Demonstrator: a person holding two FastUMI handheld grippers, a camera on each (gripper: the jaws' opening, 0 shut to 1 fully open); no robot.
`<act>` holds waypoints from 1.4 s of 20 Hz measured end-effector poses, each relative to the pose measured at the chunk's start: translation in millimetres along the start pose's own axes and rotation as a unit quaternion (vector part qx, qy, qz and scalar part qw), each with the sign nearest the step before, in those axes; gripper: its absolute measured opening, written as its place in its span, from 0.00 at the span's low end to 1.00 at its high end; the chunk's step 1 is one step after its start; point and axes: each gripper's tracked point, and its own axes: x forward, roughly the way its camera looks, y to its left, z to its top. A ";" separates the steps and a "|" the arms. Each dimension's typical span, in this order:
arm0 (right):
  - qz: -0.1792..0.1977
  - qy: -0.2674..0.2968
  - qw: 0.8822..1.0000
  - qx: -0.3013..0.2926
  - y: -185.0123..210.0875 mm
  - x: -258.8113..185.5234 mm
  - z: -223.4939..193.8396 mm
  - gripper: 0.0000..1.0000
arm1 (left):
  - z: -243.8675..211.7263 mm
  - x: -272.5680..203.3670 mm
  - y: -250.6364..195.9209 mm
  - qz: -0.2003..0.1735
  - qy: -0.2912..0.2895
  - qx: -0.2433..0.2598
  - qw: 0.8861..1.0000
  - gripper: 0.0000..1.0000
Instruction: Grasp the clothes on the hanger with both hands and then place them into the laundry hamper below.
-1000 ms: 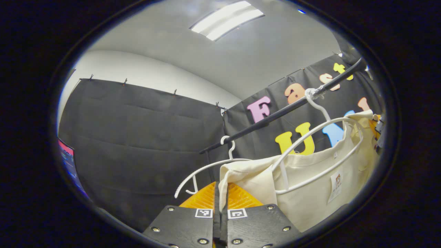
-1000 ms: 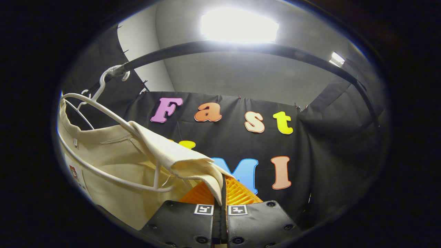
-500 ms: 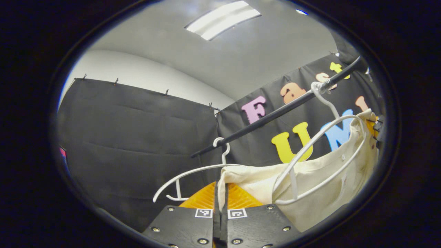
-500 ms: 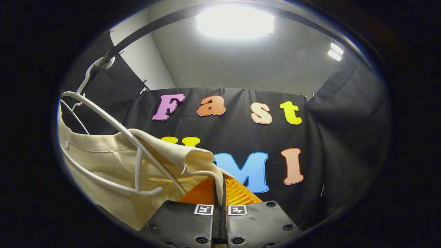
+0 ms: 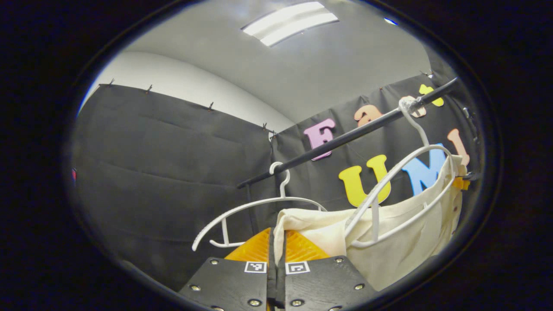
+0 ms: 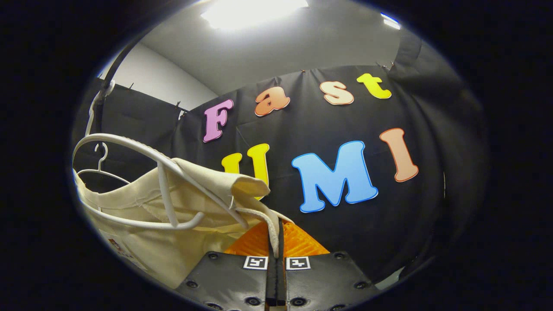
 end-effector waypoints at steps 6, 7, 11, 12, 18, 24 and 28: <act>0.031 0.063 0.994 0.080 13.3 9.0 -27.4 0.01 | -6.8 9.5 9.4 -0.017 0.008 -0.006 1.000 0.01; 0.031 0.069 0.994 0.080 13.6 8.1 -31.4 0.01 | -7.9 10.5 11.3 -0.020 0.008 -0.004 1.000 0.01; 0.028 0.079 0.993 0.081 14.5 11.8 -37.6 0.01 | -4.6 6.9 13.6 -0.025 0.007 0.004 1.000 0.00; 0.028 0.084 0.993 0.080 15.0 14.0 -39.7 0.01 | -6.3 7.1 13.7 -0.026 0.008 0.002 1.000 0.00; 0.016 0.108 0.991 0.074 10.1 7.6 -58.4 0.01 | -16.9 2.6 19.6 -0.017 0.022 -0.001 1.000 0.01; 0.020 0.116 0.991 0.061 14.8 -21.8 -84.7 0.02 | -48.7 -1.3 -9.9 -0.023 0.054 -0.013 0.998 0.00; 0.029 0.101 0.993 0.044 19.3 -51.8 -84.3 0.01 | -58.1 -23.8 -1.5 -0.036 0.060 -0.013 0.997 0.01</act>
